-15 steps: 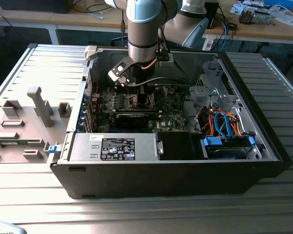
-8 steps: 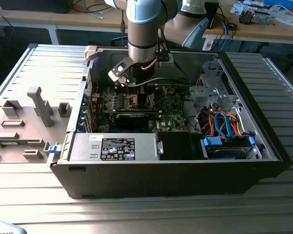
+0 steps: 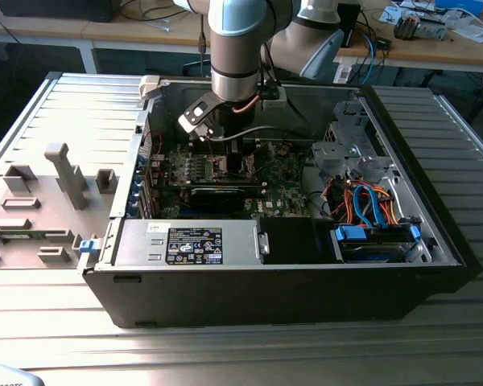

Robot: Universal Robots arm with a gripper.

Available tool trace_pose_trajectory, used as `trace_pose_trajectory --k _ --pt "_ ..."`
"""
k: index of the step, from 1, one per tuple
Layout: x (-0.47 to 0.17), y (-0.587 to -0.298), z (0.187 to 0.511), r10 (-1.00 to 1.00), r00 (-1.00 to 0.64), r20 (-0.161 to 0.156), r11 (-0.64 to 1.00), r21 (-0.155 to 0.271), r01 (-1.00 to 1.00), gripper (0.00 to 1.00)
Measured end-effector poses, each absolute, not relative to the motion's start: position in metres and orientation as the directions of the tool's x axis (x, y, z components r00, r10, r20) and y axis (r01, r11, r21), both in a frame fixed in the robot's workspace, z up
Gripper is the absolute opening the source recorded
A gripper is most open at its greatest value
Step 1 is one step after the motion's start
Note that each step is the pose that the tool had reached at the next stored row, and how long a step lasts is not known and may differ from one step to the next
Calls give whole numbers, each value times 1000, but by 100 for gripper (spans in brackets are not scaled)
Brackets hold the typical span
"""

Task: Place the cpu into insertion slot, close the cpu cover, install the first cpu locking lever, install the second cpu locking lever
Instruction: 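Place the cpu into insertion slot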

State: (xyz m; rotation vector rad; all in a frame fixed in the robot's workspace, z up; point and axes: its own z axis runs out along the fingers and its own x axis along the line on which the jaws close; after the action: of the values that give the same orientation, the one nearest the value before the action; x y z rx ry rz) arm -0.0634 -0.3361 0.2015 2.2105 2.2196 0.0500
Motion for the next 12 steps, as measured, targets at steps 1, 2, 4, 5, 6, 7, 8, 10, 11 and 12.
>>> trace_pose_trajectory --k 1,2,4,5,6,7,8,10,11,12 --pt "-63 -336 202 1000 -4 16 4 29 1000 62" --pt "-63 -337 202 1000 -4 16 4 29 1000 62" --pt "-63 -339 202 1000 -4 16 4 29 1000 62" --pt "-63 -341 202 1000 -4 16 4 29 1000 62" --pt "-63 -341 202 1000 -4 16 4 29 1000 62" --pt "-63 -342 202 1000 -4 16 4 29 1000 62" --pt "-63 -342 202 1000 -4 16 4 29 1000 62" --pt "-63 -342 202 1000 -4 16 4 28 1000 62" --pt "-63 -342 202 1000 -4 16 4 28 1000 62" --pt "-63 -342 204 1000 -4 16 4 28 1000 62"
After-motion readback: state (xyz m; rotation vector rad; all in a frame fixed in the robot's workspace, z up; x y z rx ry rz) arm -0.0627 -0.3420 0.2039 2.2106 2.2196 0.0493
